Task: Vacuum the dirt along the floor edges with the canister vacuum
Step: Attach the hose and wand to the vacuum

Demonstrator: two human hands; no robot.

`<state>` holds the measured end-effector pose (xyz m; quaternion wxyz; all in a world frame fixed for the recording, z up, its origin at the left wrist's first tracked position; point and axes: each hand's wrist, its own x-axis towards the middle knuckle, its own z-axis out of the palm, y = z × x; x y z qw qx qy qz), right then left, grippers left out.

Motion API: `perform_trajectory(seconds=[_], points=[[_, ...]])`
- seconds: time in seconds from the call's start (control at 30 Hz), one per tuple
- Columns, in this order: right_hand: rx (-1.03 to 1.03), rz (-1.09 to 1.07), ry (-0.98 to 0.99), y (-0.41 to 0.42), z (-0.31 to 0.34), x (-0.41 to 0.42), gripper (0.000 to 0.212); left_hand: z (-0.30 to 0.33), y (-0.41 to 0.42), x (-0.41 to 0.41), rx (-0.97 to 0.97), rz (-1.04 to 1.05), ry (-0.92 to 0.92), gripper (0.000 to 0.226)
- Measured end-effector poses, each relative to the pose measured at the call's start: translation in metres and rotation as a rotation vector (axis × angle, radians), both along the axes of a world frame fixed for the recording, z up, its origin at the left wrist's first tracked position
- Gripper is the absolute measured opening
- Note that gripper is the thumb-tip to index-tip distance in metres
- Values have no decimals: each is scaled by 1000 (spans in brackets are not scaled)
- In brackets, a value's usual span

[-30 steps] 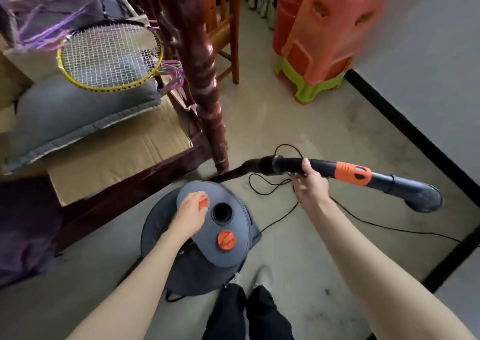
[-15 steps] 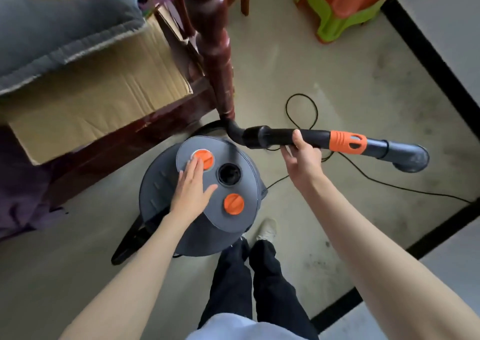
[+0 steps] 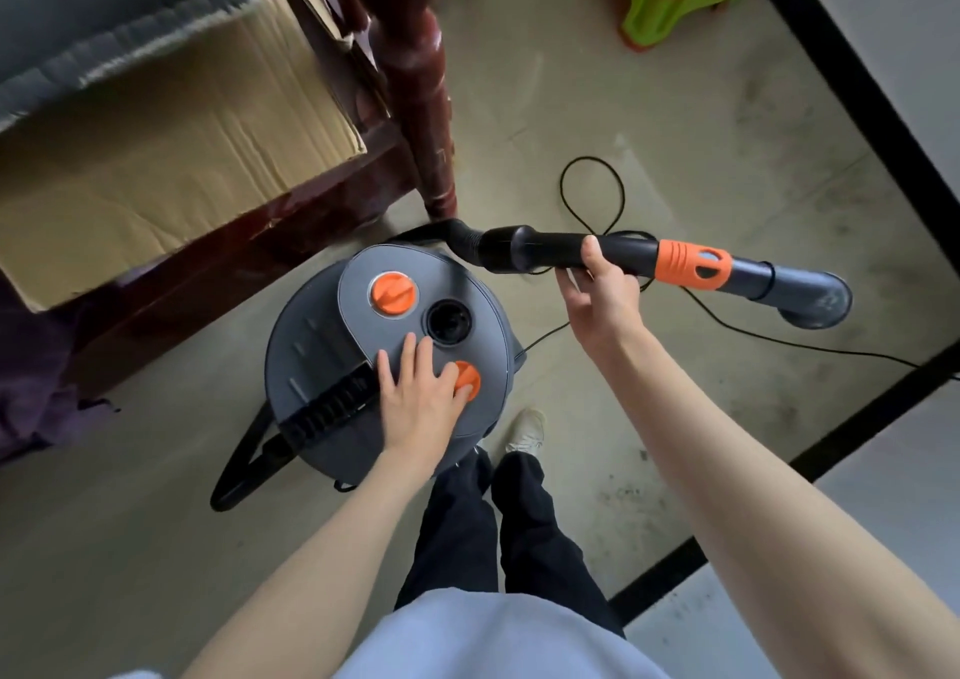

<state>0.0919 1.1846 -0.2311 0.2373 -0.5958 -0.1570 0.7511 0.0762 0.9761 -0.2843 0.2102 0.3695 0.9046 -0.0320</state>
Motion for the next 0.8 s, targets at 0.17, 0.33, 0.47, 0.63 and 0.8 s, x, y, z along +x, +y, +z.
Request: perform_trajectory(seconds=[0.17, 0.33, 0.47, 0.63, 0.8], points=[[-17, -13, -2, -1, -3, 8, 43, -5, -3, -2, 19, -22, 24, 30], [-18, -37, -18, -1, -5, 13, 48, -13, -9, -7, 201, -48, -40, 32], [-22, -38, -23, 0, -7, 16, 47, -15, -10, -8, 233, -56, -85, 28], [-20, -25, -19, -2, -7, 17, 46, -15, -8, -7, 223, -65, -95, 29], [5, 10, -26, 2, -1, 18, 47, -7, -12, -15, 198, -61, -213, 33]])
